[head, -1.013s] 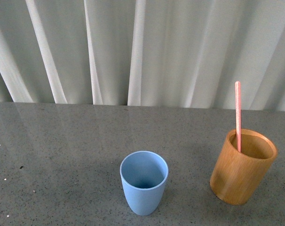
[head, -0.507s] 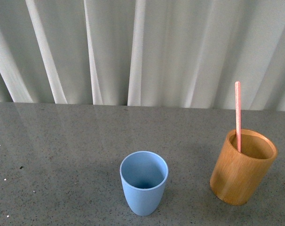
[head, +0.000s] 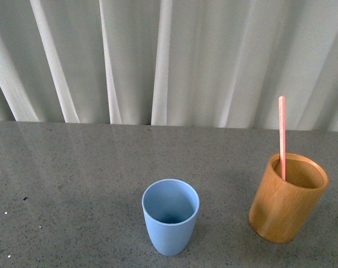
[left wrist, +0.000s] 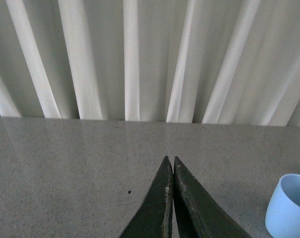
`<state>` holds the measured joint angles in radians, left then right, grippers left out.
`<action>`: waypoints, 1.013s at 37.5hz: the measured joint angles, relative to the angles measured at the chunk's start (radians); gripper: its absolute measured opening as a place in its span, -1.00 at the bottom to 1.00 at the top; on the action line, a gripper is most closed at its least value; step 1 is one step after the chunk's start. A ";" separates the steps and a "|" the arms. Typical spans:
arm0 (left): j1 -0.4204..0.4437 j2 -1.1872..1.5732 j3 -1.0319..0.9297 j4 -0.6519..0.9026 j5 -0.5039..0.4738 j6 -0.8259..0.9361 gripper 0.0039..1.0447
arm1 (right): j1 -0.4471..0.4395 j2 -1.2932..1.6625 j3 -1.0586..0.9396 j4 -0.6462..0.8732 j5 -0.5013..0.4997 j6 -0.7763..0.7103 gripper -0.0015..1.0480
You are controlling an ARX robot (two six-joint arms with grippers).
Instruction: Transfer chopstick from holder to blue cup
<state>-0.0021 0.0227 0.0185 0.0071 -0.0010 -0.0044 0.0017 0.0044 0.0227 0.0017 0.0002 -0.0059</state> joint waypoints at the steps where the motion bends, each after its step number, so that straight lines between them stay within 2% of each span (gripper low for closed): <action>1: 0.000 -0.013 0.000 -0.001 0.001 0.000 -0.94 | 0.000 0.000 0.000 0.000 0.000 0.000 0.81; 7: 0.000 -0.019 0.000 -0.006 0.000 -0.001 -0.92 | 0.000 0.000 0.000 0.000 0.000 0.000 0.81; 11: 0.000 -0.019 0.000 -0.006 0.000 0.000 -0.65 | 0.000 0.000 0.000 0.000 0.000 0.000 0.81; 13: 0.000 -0.019 0.000 -0.006 0.000 0.000 -0.41 | 0.000 0.000 0.000 0.000 -0.001 0.000 0.81; 20: 0.000 -0.019 0.000 -0.006 0.000 0.000 0.21 | 0.000 0.000 0.000 0.000 -0.001 0.000 0.81; 26: 0.000 -0.019 0.000 -0.006 0.000 0.000 0.89 | 0.000 0.000 0.000 0.000 0.000 0.000 0.81; 38: 0.000 -0.019 0.000 -0.006 0.000 0.000 0.87 | 0.000 0.001 0.000 -0.002 -0.002 0.002 0.81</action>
<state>-0.0021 0.0040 0.0185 0.0006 -0.0006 -0.0044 0.0013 0.0051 0.0231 0.0002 -0.0013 -0.0040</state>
